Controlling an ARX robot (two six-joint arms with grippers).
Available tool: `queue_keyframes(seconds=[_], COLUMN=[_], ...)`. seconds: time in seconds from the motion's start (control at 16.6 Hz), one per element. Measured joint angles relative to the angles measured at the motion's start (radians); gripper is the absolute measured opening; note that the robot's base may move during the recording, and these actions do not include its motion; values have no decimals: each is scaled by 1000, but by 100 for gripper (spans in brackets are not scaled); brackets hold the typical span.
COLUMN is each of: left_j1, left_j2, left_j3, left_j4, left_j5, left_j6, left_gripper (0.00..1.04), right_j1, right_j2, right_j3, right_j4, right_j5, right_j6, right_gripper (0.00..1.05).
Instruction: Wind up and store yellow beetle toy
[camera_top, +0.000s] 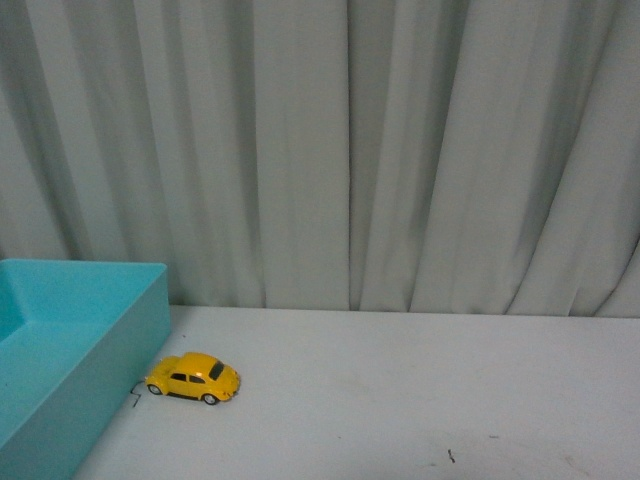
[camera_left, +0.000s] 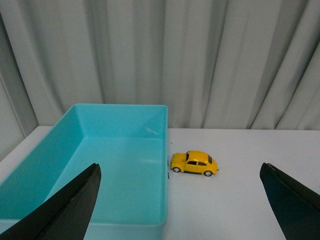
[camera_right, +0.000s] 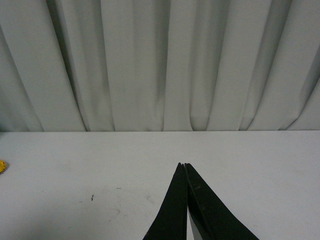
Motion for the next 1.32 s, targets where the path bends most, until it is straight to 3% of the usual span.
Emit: queue_keyframes(seconds=[0.06,0.3,0.54,0.6,0.72,0.78,0.96,1.14,1.32], left_j1=[0,0,0,0,-117,-118,-79,-51,-58], left_j2=[0,0,0,0,285,388,610,1024,1368], left_j3=[0,0,0,0,196,260,372,528,784], left_j4=[0,0,0,0,-381,-385,-123,161,192], left_j5=[0,0,0,0,-271,-350,-319,-251,-169], left_j6=[0,0,0,0,-235,-337,-395,-270,-133], left_gripper=[98,98,98,98,98,98,98,98,98], right_j1=[0,0,0,0,0,0,0,0,0], right_j2=[0,0,0,0,0,0,0,1,1], right_j3=[0,0,0,0,0,0,0,0,0], right_j4=[-1,-1,-1,-1,-1,0,-1,-1,-1], right_j5=[0,0,0,0,-2,-1,0,0,0], right_j6=[0,0,0,0,0,0,0,0,0], right_gripper=[6,64,96,99,98,98,98,98,98])
